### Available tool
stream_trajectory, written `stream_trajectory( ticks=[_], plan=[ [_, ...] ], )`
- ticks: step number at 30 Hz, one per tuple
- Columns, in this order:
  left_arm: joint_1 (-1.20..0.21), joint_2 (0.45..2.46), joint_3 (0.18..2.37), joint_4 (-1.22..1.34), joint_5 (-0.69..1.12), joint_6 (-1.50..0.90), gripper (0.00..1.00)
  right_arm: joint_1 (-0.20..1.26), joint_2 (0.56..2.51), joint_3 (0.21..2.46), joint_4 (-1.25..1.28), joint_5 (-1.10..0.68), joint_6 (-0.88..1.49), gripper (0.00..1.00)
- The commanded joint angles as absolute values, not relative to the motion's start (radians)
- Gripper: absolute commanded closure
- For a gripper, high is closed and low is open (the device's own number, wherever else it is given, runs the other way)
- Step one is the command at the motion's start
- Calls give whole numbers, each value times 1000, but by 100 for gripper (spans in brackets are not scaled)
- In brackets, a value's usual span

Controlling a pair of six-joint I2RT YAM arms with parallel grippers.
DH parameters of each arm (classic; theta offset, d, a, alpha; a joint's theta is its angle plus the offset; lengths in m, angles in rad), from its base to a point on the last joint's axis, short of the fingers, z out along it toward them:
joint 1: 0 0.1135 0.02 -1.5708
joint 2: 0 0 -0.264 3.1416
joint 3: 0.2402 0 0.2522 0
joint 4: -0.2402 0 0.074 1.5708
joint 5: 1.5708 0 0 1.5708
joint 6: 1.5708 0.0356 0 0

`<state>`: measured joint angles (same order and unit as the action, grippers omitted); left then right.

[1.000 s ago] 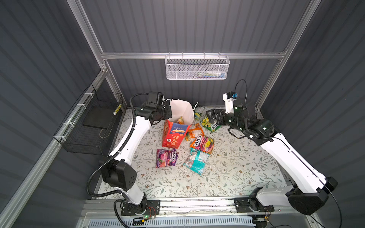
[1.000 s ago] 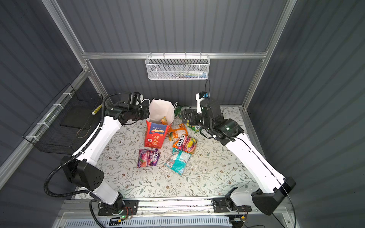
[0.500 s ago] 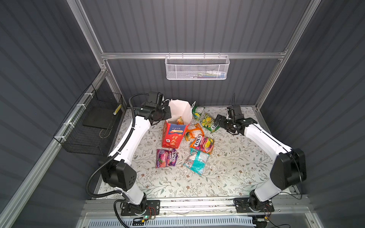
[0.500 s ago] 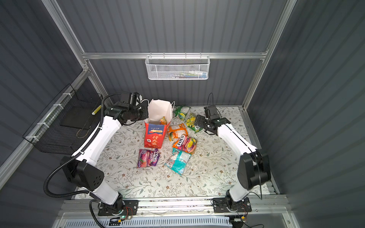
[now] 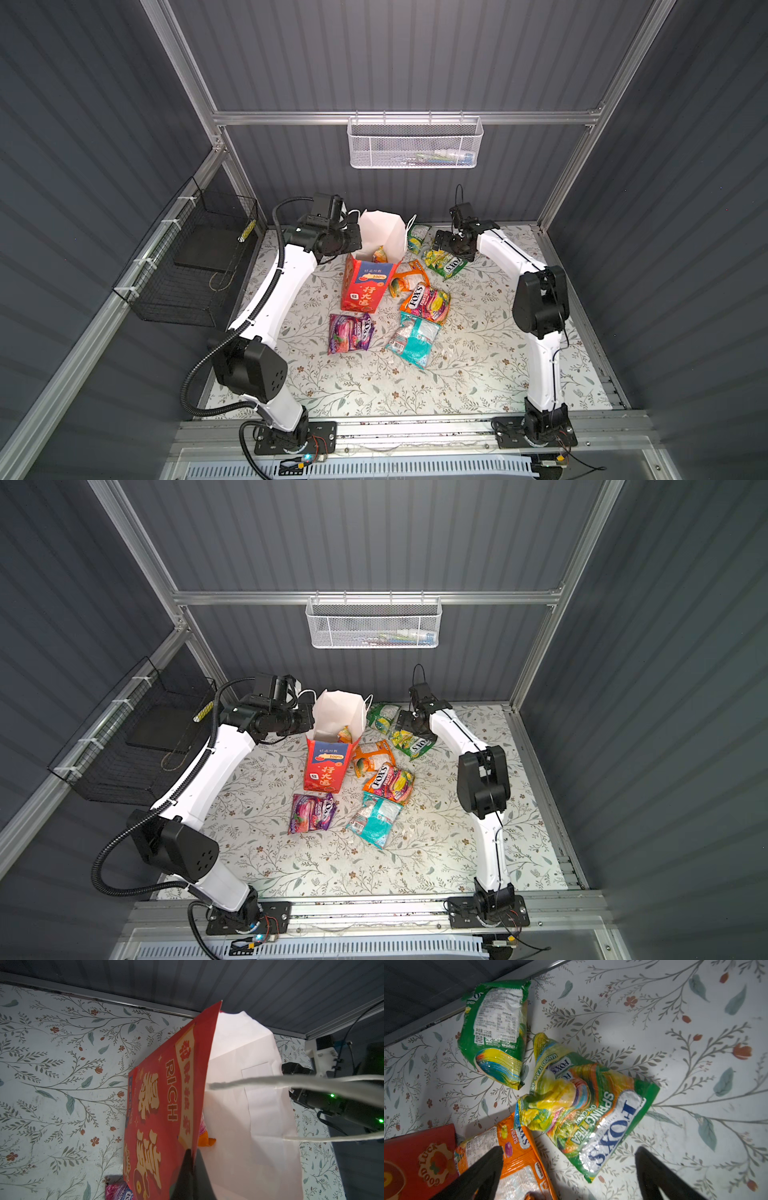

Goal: Place the snacks into the paper bag
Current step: Pick up the snack from the top-center of the table.

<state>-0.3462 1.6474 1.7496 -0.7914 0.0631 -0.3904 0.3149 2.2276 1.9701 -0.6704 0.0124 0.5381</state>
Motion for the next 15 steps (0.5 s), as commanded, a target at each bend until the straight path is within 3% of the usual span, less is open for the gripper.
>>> stream_trajectory(
  ticks=[1,15],
  plan=[
    [-353,1657,1774,-811,97,-408,100,311,2287,2035,-790,41,496,1],
    [-353,1654,1771,-805,114,-410,100,308,2411,2092,-855,29,465,1]
  ],
)
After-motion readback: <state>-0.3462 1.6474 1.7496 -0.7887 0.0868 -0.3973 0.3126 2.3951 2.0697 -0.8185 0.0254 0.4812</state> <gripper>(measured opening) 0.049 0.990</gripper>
